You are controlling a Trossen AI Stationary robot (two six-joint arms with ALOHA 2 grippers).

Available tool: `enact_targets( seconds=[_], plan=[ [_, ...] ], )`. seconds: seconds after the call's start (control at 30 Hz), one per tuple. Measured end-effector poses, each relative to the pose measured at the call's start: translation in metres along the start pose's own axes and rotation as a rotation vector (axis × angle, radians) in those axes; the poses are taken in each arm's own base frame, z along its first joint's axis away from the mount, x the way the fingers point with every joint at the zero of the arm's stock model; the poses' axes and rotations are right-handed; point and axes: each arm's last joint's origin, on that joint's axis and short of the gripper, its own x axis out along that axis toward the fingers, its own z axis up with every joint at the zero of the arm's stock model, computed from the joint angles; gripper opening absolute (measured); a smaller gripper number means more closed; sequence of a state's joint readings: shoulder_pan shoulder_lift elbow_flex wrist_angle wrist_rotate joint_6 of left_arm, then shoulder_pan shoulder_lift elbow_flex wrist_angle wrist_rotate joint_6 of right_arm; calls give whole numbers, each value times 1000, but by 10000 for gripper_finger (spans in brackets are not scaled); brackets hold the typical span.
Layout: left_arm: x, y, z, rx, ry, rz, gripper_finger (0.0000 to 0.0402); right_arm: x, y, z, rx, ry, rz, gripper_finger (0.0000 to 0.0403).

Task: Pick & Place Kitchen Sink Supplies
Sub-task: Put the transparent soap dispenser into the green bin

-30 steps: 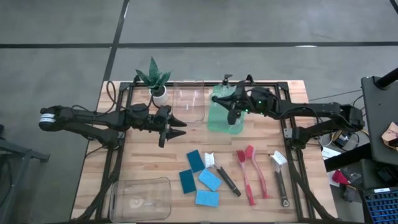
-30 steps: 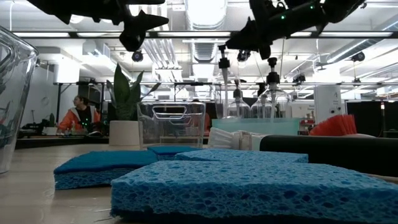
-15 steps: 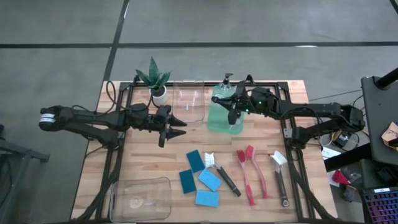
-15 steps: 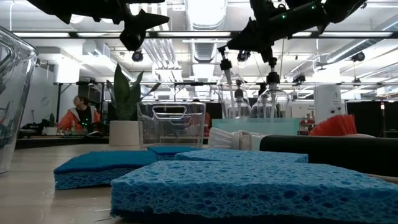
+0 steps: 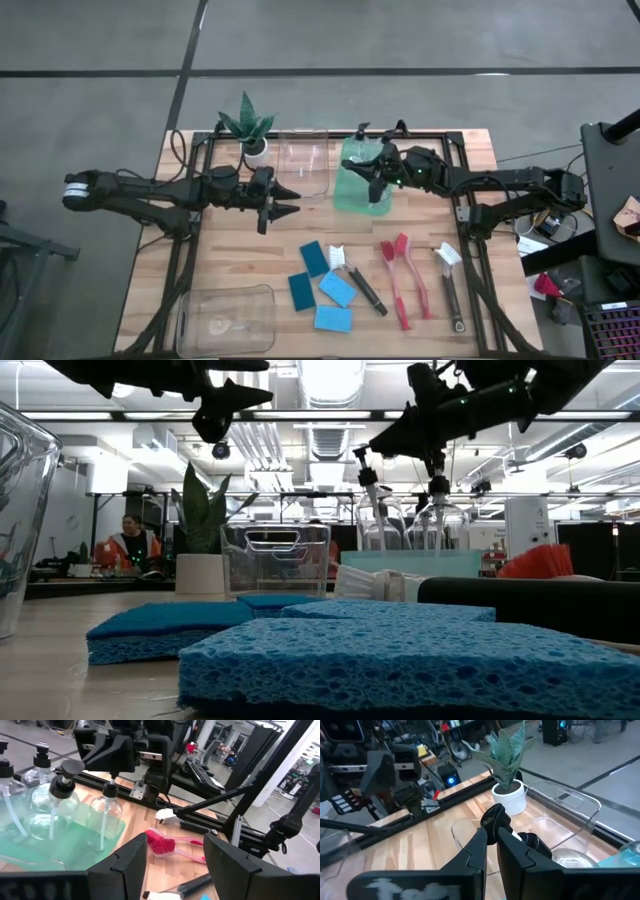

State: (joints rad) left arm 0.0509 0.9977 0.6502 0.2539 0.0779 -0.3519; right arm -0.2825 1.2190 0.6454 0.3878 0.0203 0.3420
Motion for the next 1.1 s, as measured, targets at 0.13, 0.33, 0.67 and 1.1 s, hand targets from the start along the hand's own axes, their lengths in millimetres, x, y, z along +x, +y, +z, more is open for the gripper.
enact_targets(
  seconds=[0.13,0.33,0.67,1.1],
  plan=[
    [0,0,0,0,0,0,195,-1,-1,-5,42,-1,26,27],
    [0,0,0,0,0,0,195,-2,0,-6,105,-10,88,27],
    [0,0,0,-10,1,-2,195,-5,-3,-14,168,-33,103,27],
    [0,0,0,-29,1,-2,195,-13,-19,-24,277,-138,107,28]
  ],
)
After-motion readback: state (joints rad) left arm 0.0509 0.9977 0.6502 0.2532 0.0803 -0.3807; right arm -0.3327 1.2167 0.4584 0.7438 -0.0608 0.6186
